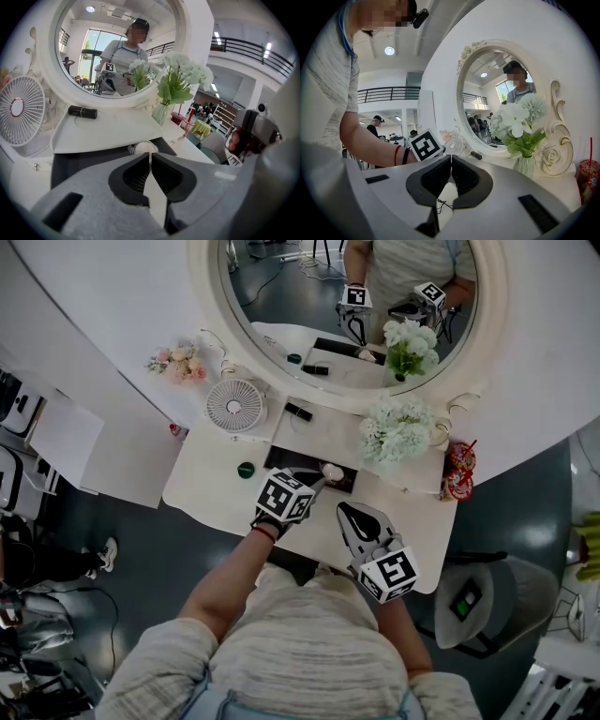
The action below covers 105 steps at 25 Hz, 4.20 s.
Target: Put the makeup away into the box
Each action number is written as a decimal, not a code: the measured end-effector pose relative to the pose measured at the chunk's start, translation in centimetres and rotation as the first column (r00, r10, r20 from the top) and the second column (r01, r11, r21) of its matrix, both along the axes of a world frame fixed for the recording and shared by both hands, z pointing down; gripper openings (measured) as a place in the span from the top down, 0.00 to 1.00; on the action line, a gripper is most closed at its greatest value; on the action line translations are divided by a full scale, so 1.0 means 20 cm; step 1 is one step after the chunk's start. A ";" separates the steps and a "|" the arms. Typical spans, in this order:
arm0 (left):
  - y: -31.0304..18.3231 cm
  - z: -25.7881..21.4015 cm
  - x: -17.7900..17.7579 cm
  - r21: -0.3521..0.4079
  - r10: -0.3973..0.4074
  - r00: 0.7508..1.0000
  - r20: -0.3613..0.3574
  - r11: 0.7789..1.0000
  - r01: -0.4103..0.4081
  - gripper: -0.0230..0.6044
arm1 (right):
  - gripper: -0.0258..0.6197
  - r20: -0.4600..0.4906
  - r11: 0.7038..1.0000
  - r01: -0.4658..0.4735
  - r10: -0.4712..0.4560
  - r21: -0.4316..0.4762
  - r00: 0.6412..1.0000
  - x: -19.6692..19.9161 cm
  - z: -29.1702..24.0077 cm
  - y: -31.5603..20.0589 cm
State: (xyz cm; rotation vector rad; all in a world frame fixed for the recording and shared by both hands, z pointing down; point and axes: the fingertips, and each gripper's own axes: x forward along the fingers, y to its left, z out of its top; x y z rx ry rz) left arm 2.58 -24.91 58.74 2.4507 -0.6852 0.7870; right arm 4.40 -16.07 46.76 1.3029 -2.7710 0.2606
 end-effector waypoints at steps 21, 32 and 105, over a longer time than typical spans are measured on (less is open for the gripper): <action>-0.02 0.01 -0.06 0.033 -0.033 0.999 0.000 0.999 0.033 0.92 | 0.94 0.000 1.000 0.007 -0.007 -0.004 1.000 -0.01 0.00 0.00; -0.03 -0.08 -0.09 0.102 -0.018 1.000 0.000 0.995 0.018 0.92 | 0.94 -0.002 1.000 0.026 -0.026 0.000 1.000 -0.04 0.00 -0.02; -0.76 0.09 -0.16 0.015 0.448 0.272 0.851 0.498 -0.867 0.79 | 0.94 0.006 0.994 -0.069 0.070 -0.079 0.998 0.01 0.13 -0.15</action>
